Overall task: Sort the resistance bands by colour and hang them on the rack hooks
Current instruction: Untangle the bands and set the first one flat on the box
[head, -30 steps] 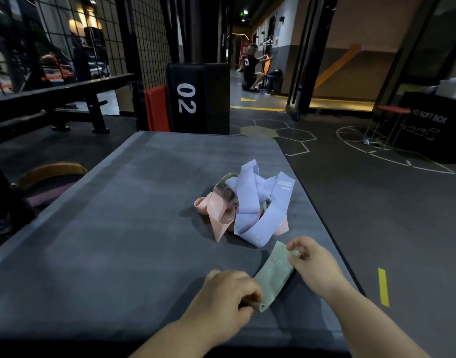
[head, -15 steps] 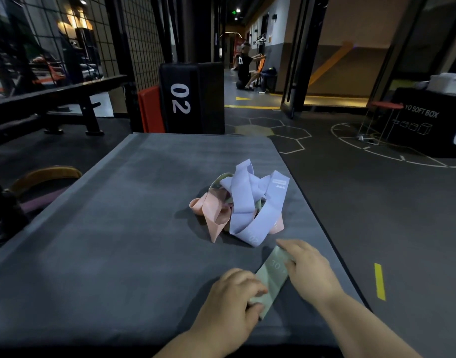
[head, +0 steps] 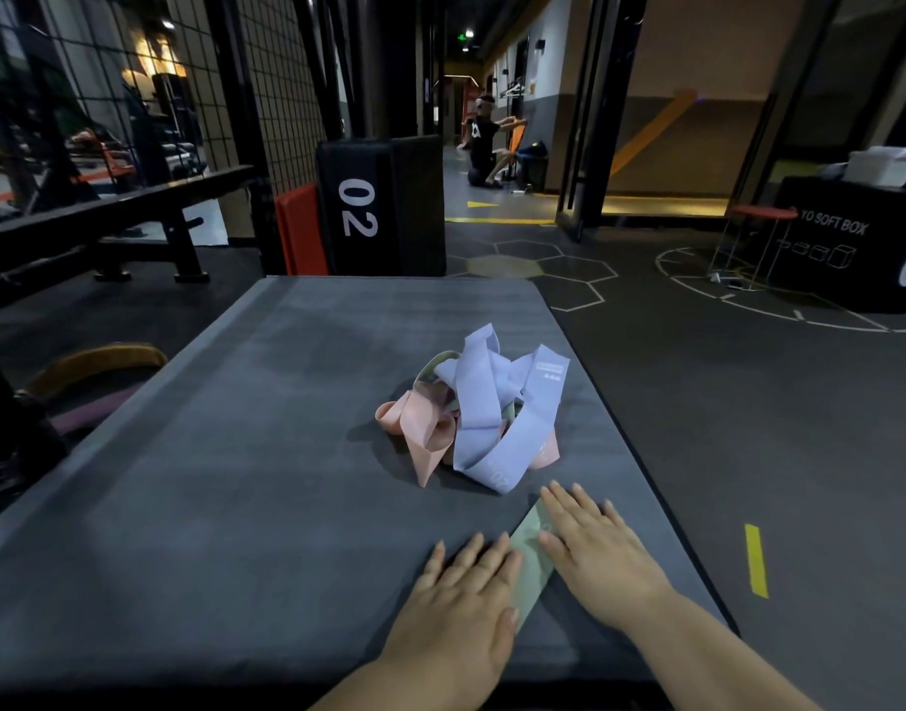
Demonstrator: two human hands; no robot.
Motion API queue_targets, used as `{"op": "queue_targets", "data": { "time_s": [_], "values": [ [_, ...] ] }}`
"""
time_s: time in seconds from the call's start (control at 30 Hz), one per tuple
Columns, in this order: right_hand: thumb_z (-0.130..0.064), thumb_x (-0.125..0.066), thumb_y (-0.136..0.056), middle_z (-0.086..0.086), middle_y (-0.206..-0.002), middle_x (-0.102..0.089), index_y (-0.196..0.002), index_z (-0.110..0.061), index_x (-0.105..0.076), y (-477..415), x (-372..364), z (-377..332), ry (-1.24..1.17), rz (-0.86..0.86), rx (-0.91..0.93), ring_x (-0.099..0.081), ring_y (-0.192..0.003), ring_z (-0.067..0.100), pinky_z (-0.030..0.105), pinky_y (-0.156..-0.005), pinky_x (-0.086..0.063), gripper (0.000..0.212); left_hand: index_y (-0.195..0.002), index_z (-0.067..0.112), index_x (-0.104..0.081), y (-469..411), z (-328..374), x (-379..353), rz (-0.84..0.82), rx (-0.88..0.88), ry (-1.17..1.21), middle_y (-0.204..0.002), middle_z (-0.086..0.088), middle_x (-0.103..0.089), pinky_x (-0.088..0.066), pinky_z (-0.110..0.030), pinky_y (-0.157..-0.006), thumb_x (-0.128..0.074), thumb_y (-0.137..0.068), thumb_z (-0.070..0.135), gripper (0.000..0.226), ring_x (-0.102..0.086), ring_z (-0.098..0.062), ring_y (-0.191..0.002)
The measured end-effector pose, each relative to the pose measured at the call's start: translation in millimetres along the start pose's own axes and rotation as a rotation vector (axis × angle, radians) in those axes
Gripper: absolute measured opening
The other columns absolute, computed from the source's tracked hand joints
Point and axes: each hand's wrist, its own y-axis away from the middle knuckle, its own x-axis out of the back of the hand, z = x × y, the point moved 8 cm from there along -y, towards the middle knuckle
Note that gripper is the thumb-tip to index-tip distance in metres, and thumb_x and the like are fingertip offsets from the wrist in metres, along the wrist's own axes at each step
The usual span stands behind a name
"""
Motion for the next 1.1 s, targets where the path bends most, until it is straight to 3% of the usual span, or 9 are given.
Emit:
{"op": "queue_targets", "data": {
  "time_s": [0.3,0.37,0.43,0.53,0.67,0.83,0.9,0.97,1.1],
  "values": [
    [-0.080,0.042,-0.042,-0.013,-0.161,0.006,-0.155,-0.025,0.002,0.4,-1.6,-1.7,0.017,-0.006,-0.011,0.011,-0.148,0.010,0.035,-0.120,0.006,0.132,-0.125,0.026,-0.063,-0.2,3.0,-4.8,-0.145,0.046,0.014,-0.132,0.012,-0.059,-0.026,-0.036,-0.102,-0.039,-0.080,0.043,0.054,-0.061,-0.009,-0.116],
    [-0.078,0.027,-0.064,-0.013,-0.162,0.004,-0.155,-0.026,0.001,0.4,-3.0,-1.8,0.000,-0.002,-0.002,0.010,-0.149,0.011,0.036,-0.120,0.005,0.107,-0.141,0.024,-0.046,-1.0,0.6,3.5,-0.116,0.076,0.025,-0.151,0.011,-0.038,-0.007,-0.035,-0.117,-0.022,-0.084,0.044,0.065,-0.040,-0.013,-0.137],
    [-0.063,0.001,-0.093,-0.012,-0.162,0.003,-0.155,-0.026,0.001,1.4,-1.9,-2.0,-0.012,0.005,-0.010,0.009,-0.149,0.011,0.036,-0.121,0.005,0.072,-0.154,0.026,-0.007,-3.0,3.4,2.9,-0.152,0.032,-0.011,-0.159,0.013,0.005,0.018,-0.034,-0.113,0.008,-0.076,0.049,0.082,0.003,-0.011,-0.148],
    [-0.045,-0.016,-0.104,-0.012,-0.162,0.001,-0.155,-0.026,0.001,3.5,0.4,-2.1,-0.035,0.009,-0.018,0.008,-0.149,0.011,0.036,-0.121,0.004,0.058,-0.152,0.030,0.010,-2.7,4.1,0.8,-0.222,0.040,-0.002,-0.158,0.015,0.018,0.018,-0.036,-0.114,0.019,-0.069,0.050,0.086,0.016,-0.008,-0.146],
    [-0.039,-0.014,-0.105,-0.011,-0.162,-0.006,-0.155,-0.027,-0.004,2.7,3.0,1.1,-0.070,0.014,-0.028,0.005,-0.150,0.014,0.035,-0.121,0.002,0.053,-0.153,0.030,0.007,-2.7,3.0,-1.2,-0.281,0.070,0.007,-0.159,0.015,0.016,0.015,-0.037,-0.117,-0.009,-0.100,0.041,0.056,0.015,-0.008,-0.146],
    [-0.029,-0.017,-0.106,0.000,-0.158,-0.027,-0.154,-0.028,-0.014,5.6,13.8,2.7,-0.148,0.045,-0.091,-0.002,-0.150,0.018,0.032,-0.120,-0.006,0.048,-0.150,0.033,-0.025,-10.6,-4.2,4.5,-0.223,0.166,0.186,-0.159,0.015,-0.012,0.003,-0.032,-0.119,-0.040,-0.097,0.039,0.055,-0.005,-0.007,-0.147],
    [-0.023,-0.019,-0.106,0.001,-0.159,-0.025,-0.154,-0.029,-0.016,6.2,17.1,2.0,-0.150,0.050,-0.103,-0.002,-0.150,0.019,0.032,-0.119,-0.007,0.049,-0.119,0.033,-0.060,-10.5,-12.0,16.4,-0.050,0.253,0.379,-0.137,0.015,-0.048,-0.024,-0.028,-0.113,-0.057,-0.079,0.047,0.042,-0.039,-0.008,-0.131],
    [-0.021,-0.021,-0.105,0.002,-0.160,-0.022,-0.153,-0.030,-0.017,7.6,20.4,1.5,-0.156,0.054,-0.115,-0.004,-0.150,0.019,0.032,-0.119,-0.007,0.049,-0.078,0.032,-0.064,-8.3,-18.8,27.4,0.071,0.317,0.448,-0.096,0.018,-0.054,-0.040,-0.022,-0.087,-0.070,-0.070,0.047,0.019,-0.052,-0.006,-0.096],
    [-0.020,-0.028,-0.103,0.001,-0.157,-0.029,-0.151,-0.030,-0.023,6.6,19.6,5.3,-0.227,0.101,-0.130,-0.006,-0.150,0.015,0.033,-0.118,-0.009,0.050,-0.078,0.023,-0.067,-7.4,-20.1,34.2,0.036,0.388,0.253,-0.090,0.016,-0.047,-0.032,-0.024,-0.079,-0.064,-0.082,0.052,0.030,-0.048,-0.008,-0.099]
  ]
}}
